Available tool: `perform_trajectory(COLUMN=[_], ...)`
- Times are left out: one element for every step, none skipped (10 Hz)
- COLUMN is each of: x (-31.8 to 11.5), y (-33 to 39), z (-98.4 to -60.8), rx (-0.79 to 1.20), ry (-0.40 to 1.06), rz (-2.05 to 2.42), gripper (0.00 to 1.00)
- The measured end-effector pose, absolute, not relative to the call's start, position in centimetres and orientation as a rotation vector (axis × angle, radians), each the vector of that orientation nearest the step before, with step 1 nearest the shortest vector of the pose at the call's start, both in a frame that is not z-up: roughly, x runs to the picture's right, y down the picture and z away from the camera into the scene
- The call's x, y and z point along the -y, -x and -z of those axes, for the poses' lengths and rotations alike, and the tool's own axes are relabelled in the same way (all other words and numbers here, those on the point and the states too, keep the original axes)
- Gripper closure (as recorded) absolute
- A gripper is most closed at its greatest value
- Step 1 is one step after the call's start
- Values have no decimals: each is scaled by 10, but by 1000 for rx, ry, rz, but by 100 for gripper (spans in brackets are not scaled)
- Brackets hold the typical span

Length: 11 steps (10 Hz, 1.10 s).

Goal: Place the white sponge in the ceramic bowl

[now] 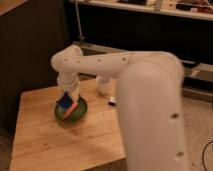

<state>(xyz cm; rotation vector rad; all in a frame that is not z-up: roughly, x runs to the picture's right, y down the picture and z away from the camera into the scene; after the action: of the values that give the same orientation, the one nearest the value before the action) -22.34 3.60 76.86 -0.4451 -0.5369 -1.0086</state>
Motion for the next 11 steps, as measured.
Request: perform_trajectory(x=[-47, -51, -53, -50, -47, -43, -39, -36, -35, -36, -39], y=[244, 254, 260, 260, 255, 244, 226, 207, 189, 182, 180], z=[-784, -798, -810, -817, -820, -822, -825, -826, -825, -823, -821], rx=[531, 514, 507, 517, 527, 537, 548, 560, 579, 595, 612], ry=[455, 458, 461, 467, 470, 476, 481, 484, 488, 494, 500], rz=[1033, 1037, 1032, 1008, 990, 965, 935, 910, 888, 882, 883], gripper=[66, 57, 46, 34, 26, 21, 20, 20, 20, 20, 20])
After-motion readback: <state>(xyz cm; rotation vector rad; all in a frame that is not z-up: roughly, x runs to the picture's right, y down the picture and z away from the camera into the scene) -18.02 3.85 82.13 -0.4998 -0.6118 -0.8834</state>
